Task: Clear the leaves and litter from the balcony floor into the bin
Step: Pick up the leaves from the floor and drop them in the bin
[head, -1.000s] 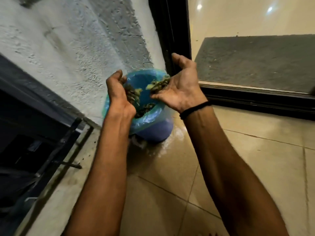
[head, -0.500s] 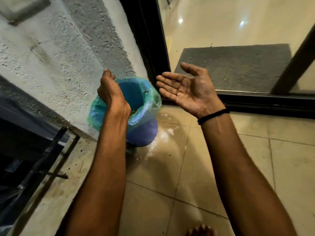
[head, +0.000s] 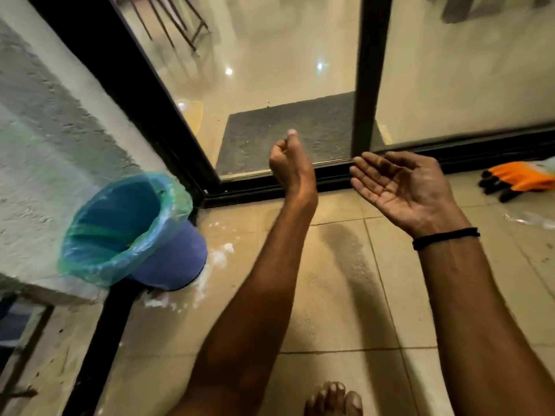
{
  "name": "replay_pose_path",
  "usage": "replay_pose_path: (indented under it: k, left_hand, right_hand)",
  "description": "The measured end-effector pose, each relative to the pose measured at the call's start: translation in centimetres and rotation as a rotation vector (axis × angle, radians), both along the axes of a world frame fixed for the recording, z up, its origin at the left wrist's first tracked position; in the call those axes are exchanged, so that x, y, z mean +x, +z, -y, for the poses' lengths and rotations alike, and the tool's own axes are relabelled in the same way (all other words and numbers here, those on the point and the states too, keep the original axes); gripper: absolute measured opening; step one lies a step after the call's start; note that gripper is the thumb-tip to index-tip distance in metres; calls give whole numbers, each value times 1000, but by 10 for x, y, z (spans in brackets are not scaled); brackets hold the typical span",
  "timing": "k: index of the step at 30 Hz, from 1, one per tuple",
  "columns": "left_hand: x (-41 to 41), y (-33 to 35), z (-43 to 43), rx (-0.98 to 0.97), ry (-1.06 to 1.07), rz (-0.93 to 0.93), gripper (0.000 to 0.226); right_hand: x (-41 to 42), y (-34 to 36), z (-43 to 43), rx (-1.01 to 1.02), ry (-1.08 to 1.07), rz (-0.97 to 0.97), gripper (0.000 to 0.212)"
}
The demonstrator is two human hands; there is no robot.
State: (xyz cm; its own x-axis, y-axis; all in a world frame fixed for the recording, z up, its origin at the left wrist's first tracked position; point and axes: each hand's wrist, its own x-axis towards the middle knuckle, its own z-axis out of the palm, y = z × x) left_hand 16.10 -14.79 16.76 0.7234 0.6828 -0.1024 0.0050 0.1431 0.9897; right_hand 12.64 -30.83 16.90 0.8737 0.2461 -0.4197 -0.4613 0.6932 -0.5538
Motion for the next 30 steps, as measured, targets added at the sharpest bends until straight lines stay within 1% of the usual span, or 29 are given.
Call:
replay_pose_path:
  k: [5,9,13,16,20,22,24,26,28,30]
  left_hand:
    - [-1,-13,84,3,-220,-31,35]
    - [-3,-35,149,2,-364,-54,29]
    - [-14,-57,205,50,-547,-104,31]
    - [-18,-75,234,102,-670,-136,26]
    - [-21,-96,252,239,-805,-159,35]
    - [-21,-105,259,306,-861,-160,30]
    - [-21,-114,265,374,-899,-164,21]
    - [-22,-128,271,446,-935,-158,23]
    - [-23,-144,277,571,-991,-140,27]
    - [-22,-165,283,746,-1068,-114,31]
  right_hand:
    - [-24,-6,65,-74,-148,-36,31]
    - [-46,-15,115,-180,-266,-94,27]
    - [-69,-26,166,-282,-434,-170,25]
    - [-75,-45,198,-300,-605,-237,22]
    - [-78,-77,212,-330,-788,-346,13]
    - [-80,-94,218,-372,-832,-392,6]
    - [-83,-112,226,-421,-865,-429,10]
    - [-86,-131,234,-472,-885,-439,14]
    - [-86,-151,240,-569,-894,-431,16]
    - [-84,-167,247,-737,-872,-428,14]
